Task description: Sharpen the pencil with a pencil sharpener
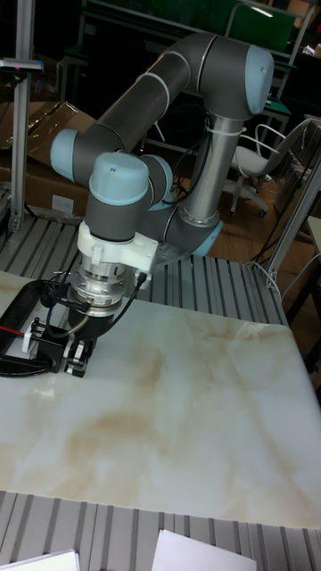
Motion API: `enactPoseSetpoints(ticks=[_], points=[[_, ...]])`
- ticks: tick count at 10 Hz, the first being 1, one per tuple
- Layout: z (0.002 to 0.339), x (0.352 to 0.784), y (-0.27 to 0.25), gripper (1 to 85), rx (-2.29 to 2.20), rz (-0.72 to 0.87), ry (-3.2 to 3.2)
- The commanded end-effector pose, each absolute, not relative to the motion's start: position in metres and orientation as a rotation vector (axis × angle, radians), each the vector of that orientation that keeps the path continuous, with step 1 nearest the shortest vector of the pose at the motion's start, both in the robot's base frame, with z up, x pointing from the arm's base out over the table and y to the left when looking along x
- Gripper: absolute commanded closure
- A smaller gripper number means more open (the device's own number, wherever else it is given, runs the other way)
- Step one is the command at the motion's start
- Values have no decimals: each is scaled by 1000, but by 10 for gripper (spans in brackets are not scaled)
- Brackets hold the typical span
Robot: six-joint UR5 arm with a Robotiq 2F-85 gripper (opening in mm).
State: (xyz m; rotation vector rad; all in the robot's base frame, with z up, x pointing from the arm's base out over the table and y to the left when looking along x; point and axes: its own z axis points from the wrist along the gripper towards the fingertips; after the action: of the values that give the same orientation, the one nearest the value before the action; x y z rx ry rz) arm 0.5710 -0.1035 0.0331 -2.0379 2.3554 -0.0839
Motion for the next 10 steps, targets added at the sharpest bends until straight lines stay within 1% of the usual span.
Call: enactPoseSetpoints(ticks=[1,4,6,10], points=[[39,588,-106,843,-2053,-93,2315],[24,588,-121,843,-2061,-106,2302],[15,574,-115,843,-2007,-57,2330],[18,553,-98,843,-1945,-75,2383]])
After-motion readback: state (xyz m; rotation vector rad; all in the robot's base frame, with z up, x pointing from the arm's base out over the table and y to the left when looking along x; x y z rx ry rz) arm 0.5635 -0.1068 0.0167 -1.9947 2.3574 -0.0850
